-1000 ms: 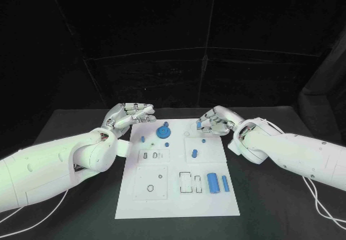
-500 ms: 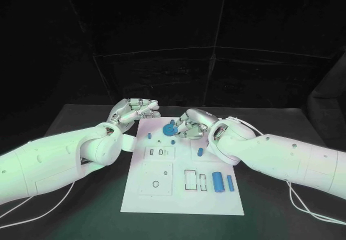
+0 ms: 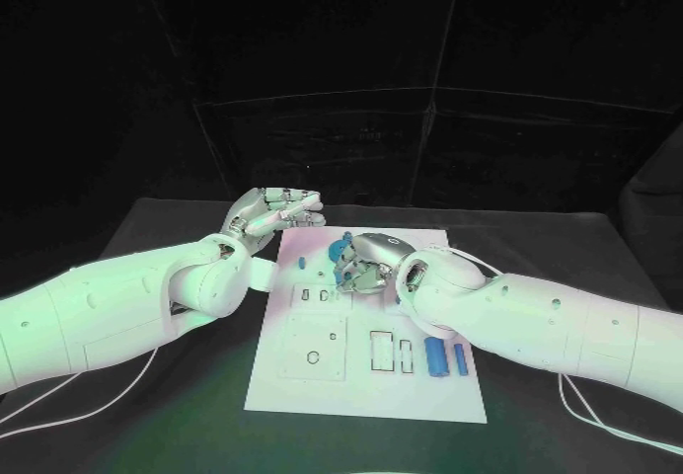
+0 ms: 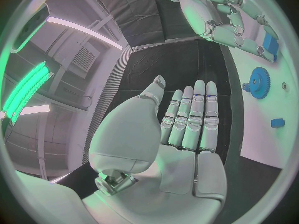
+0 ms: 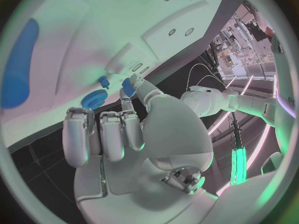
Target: Assemble the parts on the task board
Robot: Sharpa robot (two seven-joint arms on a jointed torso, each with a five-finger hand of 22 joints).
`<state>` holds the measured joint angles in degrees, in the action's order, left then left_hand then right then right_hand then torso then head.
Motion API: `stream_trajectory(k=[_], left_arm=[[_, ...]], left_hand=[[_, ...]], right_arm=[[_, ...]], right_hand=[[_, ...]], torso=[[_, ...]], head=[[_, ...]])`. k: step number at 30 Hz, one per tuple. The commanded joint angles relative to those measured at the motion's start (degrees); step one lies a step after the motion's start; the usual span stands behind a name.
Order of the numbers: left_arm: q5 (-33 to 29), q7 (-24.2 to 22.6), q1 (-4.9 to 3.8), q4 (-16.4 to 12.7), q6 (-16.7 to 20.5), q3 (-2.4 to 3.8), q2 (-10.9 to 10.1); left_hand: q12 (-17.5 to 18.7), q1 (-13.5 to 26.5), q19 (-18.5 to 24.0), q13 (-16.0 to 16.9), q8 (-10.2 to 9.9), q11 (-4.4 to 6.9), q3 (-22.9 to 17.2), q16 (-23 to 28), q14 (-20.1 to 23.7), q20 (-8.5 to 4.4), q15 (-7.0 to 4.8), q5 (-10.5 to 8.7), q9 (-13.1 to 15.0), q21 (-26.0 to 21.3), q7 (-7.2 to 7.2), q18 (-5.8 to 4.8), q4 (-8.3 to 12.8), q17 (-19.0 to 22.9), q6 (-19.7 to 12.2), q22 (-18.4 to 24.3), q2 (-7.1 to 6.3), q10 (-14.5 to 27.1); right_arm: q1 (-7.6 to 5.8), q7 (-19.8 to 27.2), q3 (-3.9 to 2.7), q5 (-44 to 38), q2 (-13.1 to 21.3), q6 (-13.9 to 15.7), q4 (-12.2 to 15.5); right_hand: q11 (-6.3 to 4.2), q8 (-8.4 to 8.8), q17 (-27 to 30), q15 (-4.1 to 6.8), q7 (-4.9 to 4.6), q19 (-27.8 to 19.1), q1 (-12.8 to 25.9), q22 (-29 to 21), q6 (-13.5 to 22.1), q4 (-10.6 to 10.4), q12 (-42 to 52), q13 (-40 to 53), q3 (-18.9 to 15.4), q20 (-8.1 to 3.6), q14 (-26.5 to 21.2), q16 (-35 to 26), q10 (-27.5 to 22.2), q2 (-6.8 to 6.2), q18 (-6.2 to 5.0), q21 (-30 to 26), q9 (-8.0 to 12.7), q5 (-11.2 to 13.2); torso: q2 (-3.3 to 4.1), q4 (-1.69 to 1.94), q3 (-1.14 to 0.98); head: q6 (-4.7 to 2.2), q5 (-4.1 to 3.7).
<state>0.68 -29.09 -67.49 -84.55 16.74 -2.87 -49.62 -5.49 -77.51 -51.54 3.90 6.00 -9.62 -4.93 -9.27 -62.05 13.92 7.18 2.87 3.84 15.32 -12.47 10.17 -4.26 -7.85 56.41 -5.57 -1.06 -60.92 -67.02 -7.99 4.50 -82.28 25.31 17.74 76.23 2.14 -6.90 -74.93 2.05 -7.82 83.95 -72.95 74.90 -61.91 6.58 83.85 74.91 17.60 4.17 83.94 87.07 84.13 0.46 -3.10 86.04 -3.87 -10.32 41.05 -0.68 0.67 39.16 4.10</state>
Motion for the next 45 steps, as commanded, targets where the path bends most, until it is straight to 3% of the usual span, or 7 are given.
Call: stream_trajectory(k=[1, 15, 22, 31, 45], left_arm=[[-0.4, -0.6, -0.13, 0.0, 0.0, 0.06, 0.1], [-0.4, -0.5, -0.13, 0.1, -0.2, 0.06, 0.3], [-0.4, -0.5, -0.13, 0.1, -0.3, 0.06, 0.4], [-0.4, -0.3, -0.13, 0.2, -0.3, 0.06, 0.4], [-0.4, -0.3, -0.13, 0.3, -0.3, 0.05, 0.5]], left_hand=[[0.3, -0.1, -0.4, -0.1, -0.3, 0.15, -0.1, 0.3, -0.3, -0.18, 0.08, -0.13, 0.0, -0.3, 0.1, 0.35, 0.3, -0.1, 0.5, 0.1, 0.44, -0.4], [0.4, -0.2, -0.4, -0.1, -0.3, 0.17, -0.2, 0.3, -0.3, -0.19, 0.07, -0.12, 0.0, -0.3, 0.11, 0.35, 0.4, -0.1, 0.5, 0.1, 0.45, -0.4], [0.4, -0.2, -0.4, -0.1, -0.3, 0.17, -0.2, 0.3, -0.3, -0.19, 0.07, -0.12, 0.0, -0.3, 0.11, 0.35, 0.4, -0.1, 0.5, 0.1, 0.45, -0.4], [0.4, -0.2, -0.4, -0.1, -0.3, 0.17, -0.2, 0.3, -0.3, -0.19, 0.07, -0.12, 0.0, -0.3, 0.11, 0.35, 0.4, -0.1, 0.5, 0.1, 0.45, -0.4], [0.4, -0.2, -0.4, -0.1, -0.3, 0.16, -0.2, 0.4, -0.3, -0.2, 0.06, -0.13, 0.0, -0.4, 0.09, 0.34, 0.6, -0.1, 0.6, 0.1, 0.48, -0.4]], right_arm=[[0.06, -1.1, 0.03, -2.5, -0.6, -1.8, -0.2], [0.6, -1.4, 0.1, -3.2, -2.0, -2.7, -1.0], [0.88, -1.4, 0.11, -3.2, -2.0, -4.0, -1.1], [1.0, -1.7, 0.12, -3.8, -1.8, -6.0, -0.8], [1.02, -2.1, 0.13, -4.2, -1.6, -7.0, -0.5]], right_hand=[[-0.26, -0.07, -7.4, 0.32, 1.11, 1.9, 0.6, 5.0, -1.1, -0.1, -0.3, 8.7, 0.4, -0.47, 4.6, 0.1, 1.0, 0.1, 1.04, 0.0, -0.1, 0.2], [-0.23, -0.03, -7.3, 0.29, 1.08, 1.9, 0.7, 4.9, -1.0, -0.1, -0.3, 8.7, 0.4, -0.45, 4.5, 0.1, 1.0, 0.05, 1.03, 0.0, -0.1, 0.2], [-0.19, 0.05, -7.2, 0.24, 1.03, 1.9, 1.0, 4.9, -0.9, -0.1, -0.4, 8.6, 0.4, -0.41, 4.5, 0.0, 0.9, -0.16, 1.02, -0.1, -0.1, 0.3], [-0.03, 0.31, -7.0, 0.12, 0.87, 1.7, 1.6, 4.6, -0.5, -0.1, -0.7, 8.5, 0.3, -0.3, 4.5, -0.1, 0.7, -0.82, 0.97, -0.2, 0.0, 0.4], [0.15, 0.69, -7.0, -0.06, 0.63, 1.7, 2.2, 4.4, 0.0, -0.1, -1.2, 8.0, 0.2, -0.15, 4.4, -0.1, 0.2, -1.49, 0.94, -0.3, 0.1, 0.4]], torso=[[0.02, -0.01, -0.04], [0.0, -0.09, -0.04], [0.01, -0.01, -0.06], [-0.01, -0.16, -0.06], [0.0, -0.1, -0.02]], head=[[0.17, 0.14], [0.6, 0.63], [0.67, 0.6], [0.8, 0.78], [0.87, 0.63]])
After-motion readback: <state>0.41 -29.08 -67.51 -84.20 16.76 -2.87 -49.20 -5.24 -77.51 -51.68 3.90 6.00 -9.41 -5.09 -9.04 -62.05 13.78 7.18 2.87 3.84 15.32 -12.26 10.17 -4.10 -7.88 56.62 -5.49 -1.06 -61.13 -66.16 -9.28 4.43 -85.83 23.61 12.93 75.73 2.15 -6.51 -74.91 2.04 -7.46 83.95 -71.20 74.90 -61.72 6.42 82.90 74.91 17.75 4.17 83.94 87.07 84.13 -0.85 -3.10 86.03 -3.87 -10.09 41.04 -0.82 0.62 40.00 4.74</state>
